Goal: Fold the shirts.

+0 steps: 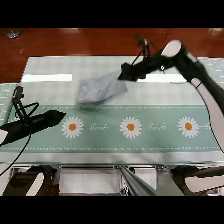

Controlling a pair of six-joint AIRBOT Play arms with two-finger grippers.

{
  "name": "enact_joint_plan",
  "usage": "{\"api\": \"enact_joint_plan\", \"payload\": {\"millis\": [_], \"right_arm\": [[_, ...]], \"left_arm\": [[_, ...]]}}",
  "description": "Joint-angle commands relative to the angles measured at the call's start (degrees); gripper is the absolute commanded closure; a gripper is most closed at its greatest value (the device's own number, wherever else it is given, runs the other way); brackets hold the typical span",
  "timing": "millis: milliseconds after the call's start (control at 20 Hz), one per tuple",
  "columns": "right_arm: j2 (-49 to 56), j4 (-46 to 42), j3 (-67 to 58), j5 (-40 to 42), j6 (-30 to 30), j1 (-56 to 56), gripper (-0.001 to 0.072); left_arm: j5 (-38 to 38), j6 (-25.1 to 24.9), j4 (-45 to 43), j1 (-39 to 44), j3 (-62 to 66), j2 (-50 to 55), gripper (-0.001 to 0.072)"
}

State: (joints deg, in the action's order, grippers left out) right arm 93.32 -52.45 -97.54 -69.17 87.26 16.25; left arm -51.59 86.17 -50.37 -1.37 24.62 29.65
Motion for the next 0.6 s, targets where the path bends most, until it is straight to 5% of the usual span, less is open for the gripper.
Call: {"api": "enact_joint_plan", "payload": {"millis": [0,550], "right_arm": [[0.13,-14.19,-18.53,-10.97,5.33,-2.93,0.0676],[-13.14,-20.87,-15.30,-30.51,12.33,-38.07,0.0676]], "left_arm": [[0.00,0.00,-0.02,-0.02,-0.02,0.04,0.0684],[-0.02,-0.04,-0.02,-0.02,-0.02,0.04,0.0685]]}}
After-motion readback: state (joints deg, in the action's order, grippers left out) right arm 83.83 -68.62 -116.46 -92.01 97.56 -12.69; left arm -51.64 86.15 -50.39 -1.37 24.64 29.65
